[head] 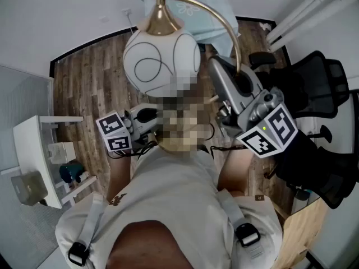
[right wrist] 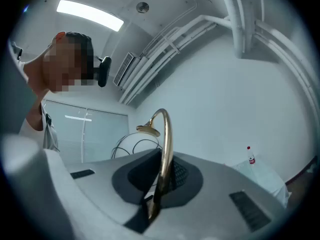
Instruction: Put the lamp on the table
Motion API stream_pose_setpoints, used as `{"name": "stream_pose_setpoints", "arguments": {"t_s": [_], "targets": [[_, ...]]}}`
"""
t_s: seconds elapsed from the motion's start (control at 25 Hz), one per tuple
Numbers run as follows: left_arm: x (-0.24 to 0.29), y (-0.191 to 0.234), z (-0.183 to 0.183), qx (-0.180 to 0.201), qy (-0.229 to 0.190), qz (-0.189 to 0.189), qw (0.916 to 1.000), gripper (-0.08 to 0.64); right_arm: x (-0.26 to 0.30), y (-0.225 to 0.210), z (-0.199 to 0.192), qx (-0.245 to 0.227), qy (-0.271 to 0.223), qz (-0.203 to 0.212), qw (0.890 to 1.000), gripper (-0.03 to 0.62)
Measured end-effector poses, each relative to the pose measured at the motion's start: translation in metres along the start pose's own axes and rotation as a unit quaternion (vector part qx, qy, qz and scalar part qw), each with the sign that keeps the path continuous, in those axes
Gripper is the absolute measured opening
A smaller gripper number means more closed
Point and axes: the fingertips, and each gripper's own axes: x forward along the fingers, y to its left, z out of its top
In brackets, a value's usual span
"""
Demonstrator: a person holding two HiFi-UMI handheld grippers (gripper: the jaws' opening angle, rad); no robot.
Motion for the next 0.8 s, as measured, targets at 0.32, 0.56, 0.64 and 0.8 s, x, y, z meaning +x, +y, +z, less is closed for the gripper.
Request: {"name": "stream_pose_setpoints", "arguments": {"t_s": [0.32,0.56,0.64,0.8], "targets": [[0.011,-0.003,-0.003,0.0,-0.002,0.001,1.0,0.0,-0.009,-0.006,0.003,0.002,-0.002,-0.001,1.0,0.0],[0.021,-0.001,-0.002,0.003,-0.005,0.014,0.9999,0.0,-0.013,-0.015,0.005,0.005,0.0,0.007,1.0,0.0],[0.032,-0.001,-0.002,0.006,-0.006,0.021,0.9997,0.0,-0.019,-0.023,0.008,0.008,0.0,0.012,1.0,0.0],[0.041,0.003,0.002,0.011,-0.006,0.033,0.9994,0.0,-0.019,-0.034,0.01,0.01,0.004,0.015,1.0,0.0]]}}
